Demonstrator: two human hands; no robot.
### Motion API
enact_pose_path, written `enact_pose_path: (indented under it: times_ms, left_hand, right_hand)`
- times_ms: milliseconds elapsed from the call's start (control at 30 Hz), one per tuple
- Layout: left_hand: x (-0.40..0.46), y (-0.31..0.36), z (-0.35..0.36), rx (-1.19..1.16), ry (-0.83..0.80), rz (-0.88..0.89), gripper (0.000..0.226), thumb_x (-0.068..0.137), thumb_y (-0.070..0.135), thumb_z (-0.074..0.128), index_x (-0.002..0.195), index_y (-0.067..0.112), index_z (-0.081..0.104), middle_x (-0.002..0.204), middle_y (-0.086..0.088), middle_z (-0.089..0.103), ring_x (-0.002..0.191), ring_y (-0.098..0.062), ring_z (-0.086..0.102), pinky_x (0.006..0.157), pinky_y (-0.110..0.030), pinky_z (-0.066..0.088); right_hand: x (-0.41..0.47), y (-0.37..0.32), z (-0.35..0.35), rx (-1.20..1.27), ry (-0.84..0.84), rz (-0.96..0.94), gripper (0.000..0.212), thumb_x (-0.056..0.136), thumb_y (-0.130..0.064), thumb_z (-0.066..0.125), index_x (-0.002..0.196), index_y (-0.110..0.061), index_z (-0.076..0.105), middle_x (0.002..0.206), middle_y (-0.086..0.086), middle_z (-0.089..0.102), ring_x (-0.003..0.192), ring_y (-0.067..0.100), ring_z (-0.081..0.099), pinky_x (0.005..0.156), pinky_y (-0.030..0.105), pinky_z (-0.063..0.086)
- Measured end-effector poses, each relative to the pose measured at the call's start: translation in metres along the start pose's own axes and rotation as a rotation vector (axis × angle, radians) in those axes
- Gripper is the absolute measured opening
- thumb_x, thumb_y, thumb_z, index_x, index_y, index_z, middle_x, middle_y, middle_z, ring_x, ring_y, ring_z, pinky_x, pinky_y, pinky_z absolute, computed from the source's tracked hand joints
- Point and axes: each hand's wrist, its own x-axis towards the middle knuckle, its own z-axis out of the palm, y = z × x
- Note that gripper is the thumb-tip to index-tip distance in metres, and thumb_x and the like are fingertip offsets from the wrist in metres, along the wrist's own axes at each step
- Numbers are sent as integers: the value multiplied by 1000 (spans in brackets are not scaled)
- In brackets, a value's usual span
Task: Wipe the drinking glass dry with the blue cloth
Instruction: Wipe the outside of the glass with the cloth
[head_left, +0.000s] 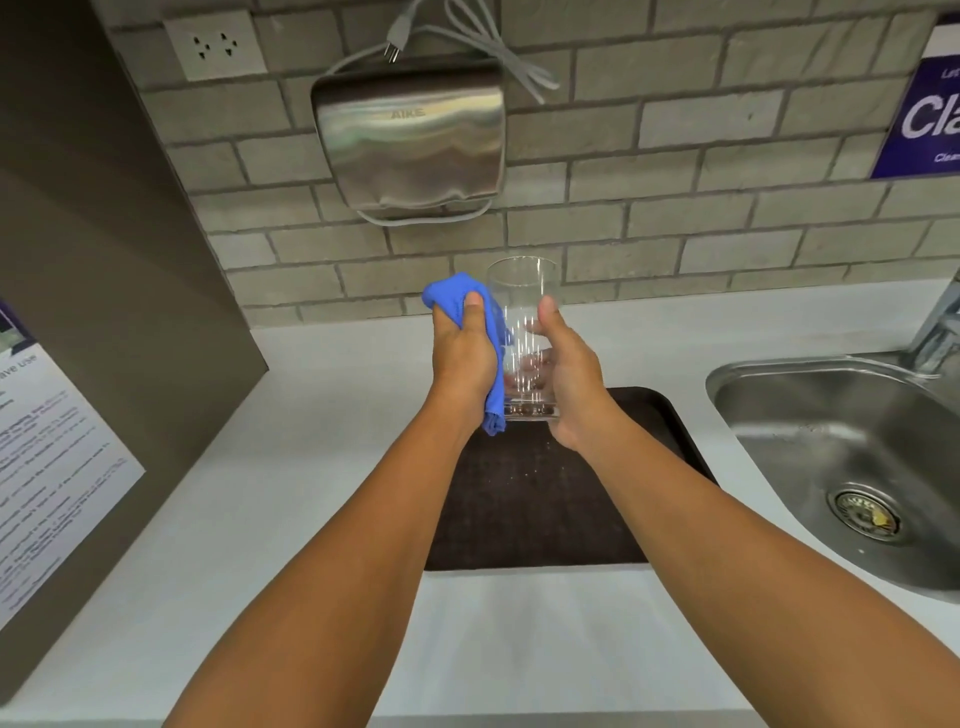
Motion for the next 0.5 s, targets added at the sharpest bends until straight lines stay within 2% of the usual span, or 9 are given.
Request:
enact_pose_path:
  times_ms: [67, 100, 200, 233, 333, 367, 433, 500]
  left_hand:
    - [0, -2, 0, 19, 31, 25, 42, 103, 45, 35, 141, 29, 38, 101, 8, 61, 90, -9, 62, 75, -26, 49]
    - [-1, -2, 0, 27, 39, 35, 42, 103, 45, 35, 142, 30, 37, 99, 11, 61, 90, -10, 61, 73, -24, 47]
    - [-9, -1, 1, 69, 66, 88, 38, 103, 44, 34, 139, 31, 37, 101, 15, 58, 88, -1, 59, 69, -16, 41]
    - [-13, -1, 2, 90, 74, 112, 35, 103, 44, 34, 136, 32, 38, 100, 17, 56, 86, 3, 56, 67, -13, 38]
    - [-24, -1, 5, 145, 77, 202, 20, 102, 42, 38, 122, 38, 37, 110, 13, 51, 86, 9, 52, 69, -10, 34]
    - [-27, -3, 6, 182, 79, 247, 17, 101, 42, 40, 118, 39, 37, 112, 12, 50, 86, 10, 51, 69, -9, 33]
    - [-31, -6, 6, 249, 81, 342, 15, 99, 41, 44, 113, 39, 36, 113, 10, 48, 88, 11, 50, 70, -9, 33]
    - [-27, -8, 3, 249, 44, 351, 16, 99, 41, 44, 114, 38, 38, 116, 7, 51, 91, 6, 53, 73, -11, 36]
  right_hand:
    - [-1, 0, 0, -86, 133, -95, 70, 80, -72, 58, 113, -11, 63, 85, 4, 65, 76, 17, 63, 77, 38, 57]
    - [-1, 1, 1, -112, 138, -108, 66, 83, -72, 55, 111, -13, 64, 87, 2, 67, 77, 15, 65, 75, 34, 55]
    - [-5, 2, 4, -142, 50, -59, 61, 83, -74, 49, 113, -23, 63, 108, 4, 69, 99, 20, 68, 84, 38, 55]
    - [-6, 2, 5, -158, 31, -64, 60, 81, -75, 51, 113, -25, 62, 110, 3, 67, 97, 18, 68, 79, 34, 55]
    - [-6, 8, 6, -173, 49, -128, 59, 79, -73, 58, 111, -23, 61, 99, -2, 64, 67, 1, 68, 55, 19, 51]
    - [-7, 9, 6, -161, 55, -135, 62, 77, -74, 59, 109, -21, 62, 93, -2, 64, 60, 0, 66, 53, 18, 50]
    - [-9, 10, 4, -122, 48, -125, 67, 69, -76, 62, 104, -19, 66, 83, -2, 66, 60, 2, 66, 59, 24, 54]
    - [-7, 11, 0, -71, 15, -90, 61, 70, -74, 64, 99, -20, 68, 80, -1, 68, 66, 8, 67, 71, 33, 57]
